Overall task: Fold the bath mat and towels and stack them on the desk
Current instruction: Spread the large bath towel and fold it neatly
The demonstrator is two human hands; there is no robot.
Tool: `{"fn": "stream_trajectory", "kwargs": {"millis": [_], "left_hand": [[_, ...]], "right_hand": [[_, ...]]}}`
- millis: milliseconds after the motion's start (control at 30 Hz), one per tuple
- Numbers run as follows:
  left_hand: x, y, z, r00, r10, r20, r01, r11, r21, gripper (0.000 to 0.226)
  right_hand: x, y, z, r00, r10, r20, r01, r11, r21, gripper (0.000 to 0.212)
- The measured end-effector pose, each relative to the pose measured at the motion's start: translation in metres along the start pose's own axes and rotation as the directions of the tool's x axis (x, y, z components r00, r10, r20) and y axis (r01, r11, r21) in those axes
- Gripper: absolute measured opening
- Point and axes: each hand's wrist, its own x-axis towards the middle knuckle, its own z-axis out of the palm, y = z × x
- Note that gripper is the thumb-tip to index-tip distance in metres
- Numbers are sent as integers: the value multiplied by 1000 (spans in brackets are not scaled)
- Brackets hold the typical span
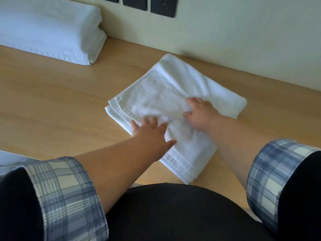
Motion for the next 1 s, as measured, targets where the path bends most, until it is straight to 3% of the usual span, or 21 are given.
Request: {"fn": "stream_trajectory", "kwargs": {"millis": [100,233,367,500,667,767,833,900,1000], "left_hand": [[11,-2,-3,1000,-8,11,8,1000,-1,79],[17,-5,0,1000,-3,-20,0,989,-148,69],[13,-5,3,1000,-28,-5,26,964,-264,71],[19,-7,1,1000,25,10,-23,987,-157,69],[34,1,-10,994,-62,-88,35,961,-275,70],[43,0,-21,931,-315,-183,137,769,-624,66],[56,-11,-28,881,-448,-151,208,655,-726,66],[74,-25,-32,857,-508,-89,275,595,-755,72],[105,-40,-41,853,-515,-84,300,617,-728,74]], "right_hand": [[-28,13,3,997,67,43,-68,997,22,73],[-73,25,17,998,7,59,-6,1000,-15,62],[-100,35,24,984,-43,173,34,998,54,67],[-107,45,24,962,-148,230,142,989,41,68],[-99,56,31,980,-198,-9,198,980,7,56],[-89,58,44,989,-132,-64,134,990,31,58],[-89,57,57,990,-126,-61,126,992,-12,62],[-91,58,65,987,-136,-86,134,991,-28,63],[-87,62,58,976,-116,-183,130,989,65,59]]}}
